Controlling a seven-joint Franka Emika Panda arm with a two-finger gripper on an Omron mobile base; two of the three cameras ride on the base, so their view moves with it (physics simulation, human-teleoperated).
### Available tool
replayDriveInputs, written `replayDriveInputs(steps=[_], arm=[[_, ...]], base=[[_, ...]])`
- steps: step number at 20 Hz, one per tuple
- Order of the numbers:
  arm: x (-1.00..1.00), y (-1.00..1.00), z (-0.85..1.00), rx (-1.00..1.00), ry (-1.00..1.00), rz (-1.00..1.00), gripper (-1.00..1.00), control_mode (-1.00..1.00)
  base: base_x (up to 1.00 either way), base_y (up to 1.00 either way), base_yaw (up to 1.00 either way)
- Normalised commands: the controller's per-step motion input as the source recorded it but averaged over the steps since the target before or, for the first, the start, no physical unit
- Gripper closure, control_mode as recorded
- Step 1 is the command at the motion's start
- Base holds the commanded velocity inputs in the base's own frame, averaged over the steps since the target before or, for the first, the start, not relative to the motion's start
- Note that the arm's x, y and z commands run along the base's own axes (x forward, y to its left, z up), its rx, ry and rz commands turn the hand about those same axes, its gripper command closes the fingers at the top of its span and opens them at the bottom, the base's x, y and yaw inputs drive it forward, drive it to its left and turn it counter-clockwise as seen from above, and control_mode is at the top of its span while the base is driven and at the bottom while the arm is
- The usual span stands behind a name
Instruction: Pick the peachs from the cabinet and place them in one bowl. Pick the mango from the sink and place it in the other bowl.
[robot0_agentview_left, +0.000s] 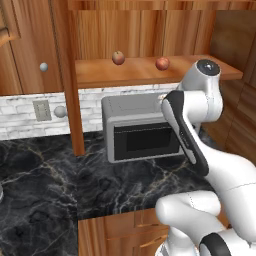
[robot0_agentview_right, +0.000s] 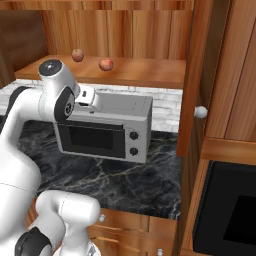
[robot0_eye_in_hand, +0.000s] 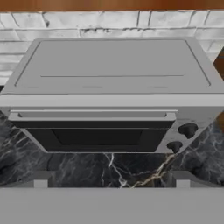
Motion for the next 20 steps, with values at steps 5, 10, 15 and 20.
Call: replayDriveInputs(steps=[5,10,15,20], arm=[[-0.02,-0.01,0.30,0.00,-0.08,-0.13,-1.00,-1.00],[0.00,-0.05,0.31,0.02,-0.01,-0.01,-1.00,-1.00],[0.00,-0.06,0.29,0.00,-0.03,0.00,-1.00,-1.00],[0.00,-0.07,0.22,0.00,-0.11,0.00,-1.00,-1.00]], base=[[0.00,0.00,0.00],[0.00,0.00,0.00],[0.00,0.00,0.00],[0.00,0.00,0.00]])
